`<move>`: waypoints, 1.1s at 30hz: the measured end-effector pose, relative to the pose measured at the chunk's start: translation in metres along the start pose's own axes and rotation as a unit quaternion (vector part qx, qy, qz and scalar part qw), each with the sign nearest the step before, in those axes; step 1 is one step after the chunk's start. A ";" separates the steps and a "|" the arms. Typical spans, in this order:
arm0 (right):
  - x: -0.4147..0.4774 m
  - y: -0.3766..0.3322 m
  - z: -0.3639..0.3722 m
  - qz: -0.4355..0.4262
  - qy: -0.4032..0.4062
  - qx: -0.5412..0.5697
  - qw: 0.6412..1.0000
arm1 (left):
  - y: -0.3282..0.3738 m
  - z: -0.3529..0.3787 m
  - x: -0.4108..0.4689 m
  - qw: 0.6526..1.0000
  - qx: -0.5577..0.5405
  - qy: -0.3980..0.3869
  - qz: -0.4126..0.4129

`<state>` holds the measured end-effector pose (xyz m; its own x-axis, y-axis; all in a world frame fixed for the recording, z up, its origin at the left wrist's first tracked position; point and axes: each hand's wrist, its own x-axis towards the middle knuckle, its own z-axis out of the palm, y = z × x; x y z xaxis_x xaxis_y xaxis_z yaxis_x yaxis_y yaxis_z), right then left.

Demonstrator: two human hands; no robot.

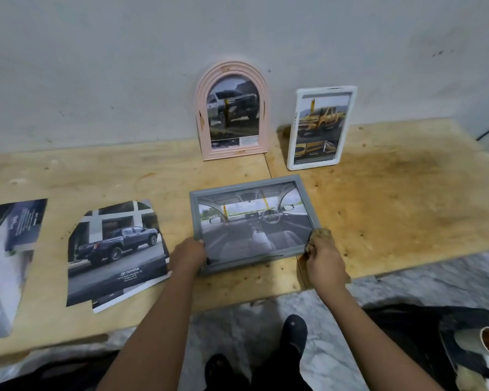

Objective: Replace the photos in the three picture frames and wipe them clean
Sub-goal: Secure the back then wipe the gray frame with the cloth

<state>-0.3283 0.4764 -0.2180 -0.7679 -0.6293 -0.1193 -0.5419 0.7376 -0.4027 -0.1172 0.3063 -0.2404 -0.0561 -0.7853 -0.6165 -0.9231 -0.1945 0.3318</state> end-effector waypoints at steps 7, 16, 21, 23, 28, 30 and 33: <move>-0.053 -0.066 0.013 -0.036 0.014 -0.021 0.999 | -0.001 -0.004 0.001 1.000 0.016 -0.017 0.015; -0.083 -0.107 0.067 -0.085 -0.053 0.071 0.992 | 0.000 -0.011 -0.002 0.998 -0.004 -0.045 0.032; -0.097 -0.127 0.087 -0.124 -0.064 0.093 0.986 | 0.001 -0.012 -0.002 0.998 -0.003 -0.047 0.039; -0.105 -0.134 0.090 -0.173 -0.067 0.085 0.979 | 0.001 -0.013 -0.004 0.998 0.000 -0.042 0.046; -0.105 -0.129 0.089 -0.279 -0.010 0.073 0.957 | -0.001 -0.016 -0.006 0.997 0.005 -0.047 0.055; -0.101 -0.121 0.083 -0.312 -0.047 0.079 0.946 | 0.000 -0.018 -0.006 0.997 -0.006 -0.057 0.053; -0.086 -0.114 0.065 -0.291 -0.173 0.131 0.932 | 0.001 -0.022 -0.007 0.995 -0.039 -0.080 0.050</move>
<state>-0.1784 0.4311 -0.2208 -0.1897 -0.9787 -0.0786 -0.6959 0.1905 -0.6924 -0.1092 0.2983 -0.2198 -0.2108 -0.7012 -0.6811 -0.8780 -0.1705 0.4473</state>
